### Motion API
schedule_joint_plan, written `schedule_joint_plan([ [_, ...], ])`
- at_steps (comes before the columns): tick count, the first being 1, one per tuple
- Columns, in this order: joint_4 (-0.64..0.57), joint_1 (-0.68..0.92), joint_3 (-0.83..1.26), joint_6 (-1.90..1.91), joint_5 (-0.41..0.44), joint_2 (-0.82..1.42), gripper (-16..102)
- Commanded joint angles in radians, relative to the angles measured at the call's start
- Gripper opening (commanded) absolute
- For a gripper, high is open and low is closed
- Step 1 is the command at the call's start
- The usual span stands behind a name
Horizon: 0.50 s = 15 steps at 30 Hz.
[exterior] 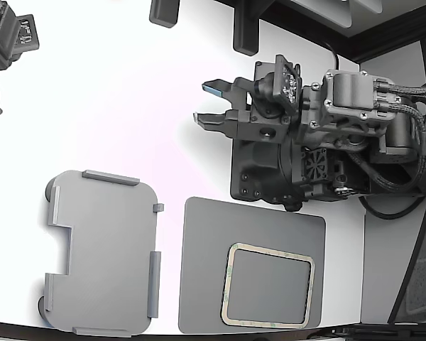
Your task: Move top rectangular frame to the holder.
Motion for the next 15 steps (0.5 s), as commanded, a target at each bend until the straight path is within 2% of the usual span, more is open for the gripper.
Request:
schedule_joint_plan([
  [1, -0.225, -0.009, 0.000, -0.097, 0.043, 0.023, 100],
  [10, -0.196, -0.008, -0.049, -0.107, 0.035, 0.015, 100],
  [13, -0.104, 0.089, -0.179, -0.063, 0.089, -0.087, 98],
  [15, -0.015, 0.183, -0.287, 0.008, 0.126, -0.175, 100],
])
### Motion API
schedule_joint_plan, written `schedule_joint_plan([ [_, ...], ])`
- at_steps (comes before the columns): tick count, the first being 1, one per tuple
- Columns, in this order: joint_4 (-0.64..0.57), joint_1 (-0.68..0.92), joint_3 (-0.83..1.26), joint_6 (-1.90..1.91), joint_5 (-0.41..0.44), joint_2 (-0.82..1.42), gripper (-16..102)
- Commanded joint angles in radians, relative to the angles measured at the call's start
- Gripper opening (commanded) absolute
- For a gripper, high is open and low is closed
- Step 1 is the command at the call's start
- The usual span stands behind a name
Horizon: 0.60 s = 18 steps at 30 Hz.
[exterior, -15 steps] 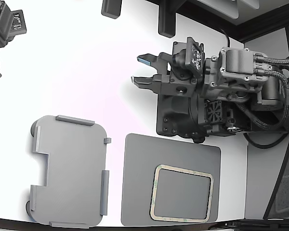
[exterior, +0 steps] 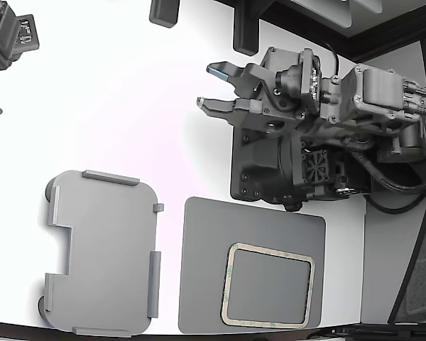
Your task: Move top rectangular frame to the holder.
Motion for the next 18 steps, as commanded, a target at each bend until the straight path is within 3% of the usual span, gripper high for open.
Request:
schedule_joint_plan([
  [1, 0.124, 0.143, -0.202, 0.095, 0.052, -0.118, 100],
  [4, 0.221, 0.295, -0.302, 0.199, 0.089, -0.210, 100],
  [7, 0.291, 0.511, -0.359, 0.377, 0.241, -0.291, 100],
  [9, 0.357, 0.601, -0.419, 0.480, 0.278, -0.356, 100],
  [13, 0.512, 0.706, -0.554, 0.638, 0.267, -0.495, 100],
  [18, 0.604, 0.773, -0.621, 0.792, 0.155, -0.580, 100],
])
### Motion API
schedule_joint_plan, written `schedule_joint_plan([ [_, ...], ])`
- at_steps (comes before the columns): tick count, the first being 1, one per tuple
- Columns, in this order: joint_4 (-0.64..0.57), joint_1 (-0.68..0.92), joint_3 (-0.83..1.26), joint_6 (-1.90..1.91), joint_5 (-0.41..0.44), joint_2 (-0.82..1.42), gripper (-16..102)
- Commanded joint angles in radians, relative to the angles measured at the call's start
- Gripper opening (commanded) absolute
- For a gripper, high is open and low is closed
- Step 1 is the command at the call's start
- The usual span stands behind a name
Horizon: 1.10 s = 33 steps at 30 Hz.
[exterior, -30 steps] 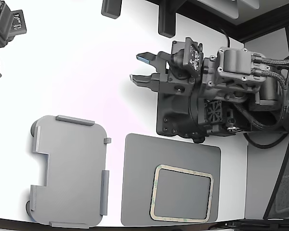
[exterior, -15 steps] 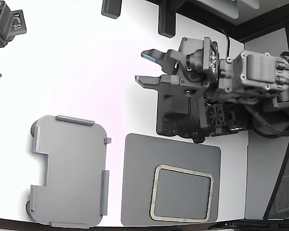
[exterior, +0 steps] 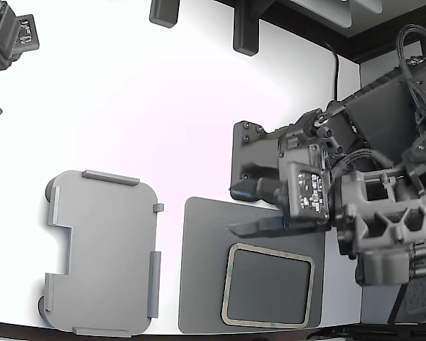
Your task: Move top rectangular frame to the holder.
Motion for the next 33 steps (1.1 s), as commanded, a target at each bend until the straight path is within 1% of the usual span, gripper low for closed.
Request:
schedule_joint_plan([
  [1, 0.025, 0.034, -0.038, 0.112, -0.048, -0.011, 100],
  [3, 0.035, 0.081, -0.037, 0.172, -0.041, -0.023, 100],
  [9, 0.114, 0.255, -0.071, 0.390, 0.015, -0.101, 100],
  [10, 0.126, 0.270, -0.080, 0.420, 0.006, -0.117, 100],
  [14, 0.123, 0.295, -0.075, 0.492, -0.103, -0.149, 100],
  [21, 0.112, 0.370, -0.028, 0.652, -0.212, -0.193, 99],
  [25, 0.097, 0.385, -0.018, 0.695, -0.273, -0.252, 96],
  [29, 0.097, 0.410, 0.015, 0.723, -0.287, -0.291, 93],
  [33, 0.046, 0.436, 0.089, 0.715, -0.279, -0.302, 94],
])
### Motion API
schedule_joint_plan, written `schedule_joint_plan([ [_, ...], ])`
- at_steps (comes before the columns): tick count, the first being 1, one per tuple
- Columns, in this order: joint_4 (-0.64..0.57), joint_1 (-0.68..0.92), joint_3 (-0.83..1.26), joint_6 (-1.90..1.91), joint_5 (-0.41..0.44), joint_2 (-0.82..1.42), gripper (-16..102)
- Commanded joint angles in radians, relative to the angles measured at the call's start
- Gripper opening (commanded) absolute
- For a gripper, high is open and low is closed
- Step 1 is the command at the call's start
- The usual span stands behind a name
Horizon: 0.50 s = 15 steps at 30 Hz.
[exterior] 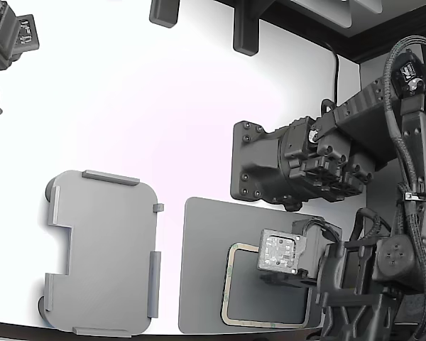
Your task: Move top rectangular frame to the holder.
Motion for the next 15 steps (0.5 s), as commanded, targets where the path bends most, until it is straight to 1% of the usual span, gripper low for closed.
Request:
schedule_joint_plan([
  [1, -0.023, -0.003, 0.020, -0.017, 0.002, 0.006, 94],
  [3, -0.037, 0.005, 0.041, -0.023, 0.002, 0.006, 95],
  [4, -0.043, 0.008, 0.049, -0.026, -0.005, 0.008, 100],
  [10, -0.061, 0.014, 0.087, -0.032, -0.044, 0.003, 100],
  [15, -0.095, 0.014, 0.127, -0.034, -0.048, 0.000, 100],
])
